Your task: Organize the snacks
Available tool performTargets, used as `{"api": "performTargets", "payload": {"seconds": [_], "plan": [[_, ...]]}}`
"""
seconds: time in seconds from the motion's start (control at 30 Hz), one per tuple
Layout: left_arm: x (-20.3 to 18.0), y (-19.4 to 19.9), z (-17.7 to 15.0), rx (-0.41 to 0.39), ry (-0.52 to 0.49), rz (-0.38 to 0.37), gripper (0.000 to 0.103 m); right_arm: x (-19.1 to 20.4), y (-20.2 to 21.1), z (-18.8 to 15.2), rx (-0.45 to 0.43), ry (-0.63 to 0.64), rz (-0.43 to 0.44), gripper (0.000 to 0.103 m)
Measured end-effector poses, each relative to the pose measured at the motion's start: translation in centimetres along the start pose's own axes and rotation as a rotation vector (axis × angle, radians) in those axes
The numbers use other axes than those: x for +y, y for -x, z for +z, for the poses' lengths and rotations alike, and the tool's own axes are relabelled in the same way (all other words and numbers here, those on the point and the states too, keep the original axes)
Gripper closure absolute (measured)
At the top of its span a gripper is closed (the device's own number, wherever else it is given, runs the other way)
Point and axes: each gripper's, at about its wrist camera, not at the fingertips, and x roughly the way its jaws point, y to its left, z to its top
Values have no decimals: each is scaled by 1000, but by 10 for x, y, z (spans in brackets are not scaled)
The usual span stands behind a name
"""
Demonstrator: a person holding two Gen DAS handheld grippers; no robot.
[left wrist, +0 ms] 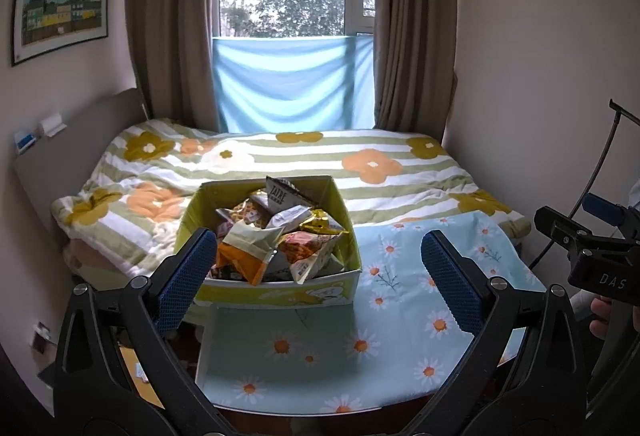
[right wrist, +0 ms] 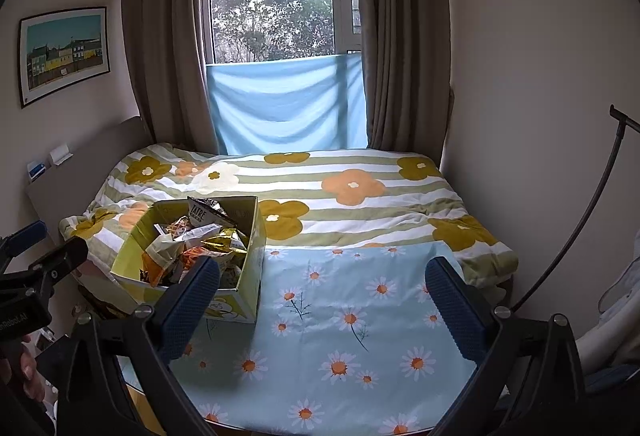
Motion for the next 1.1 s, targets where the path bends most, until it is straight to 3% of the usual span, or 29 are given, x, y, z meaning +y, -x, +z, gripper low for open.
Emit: {"api": "performTargets", "payload": {"seconds": [0.7, 1.1], "plan": [[0, 0, -1, -2, 0, 3, 1, 0, -3, -4, 10, -25, -22, 1], [1, 6, -5, -48, -4, 61, 1, 0, -3, -3, 10, -25, -21, 1]]}}
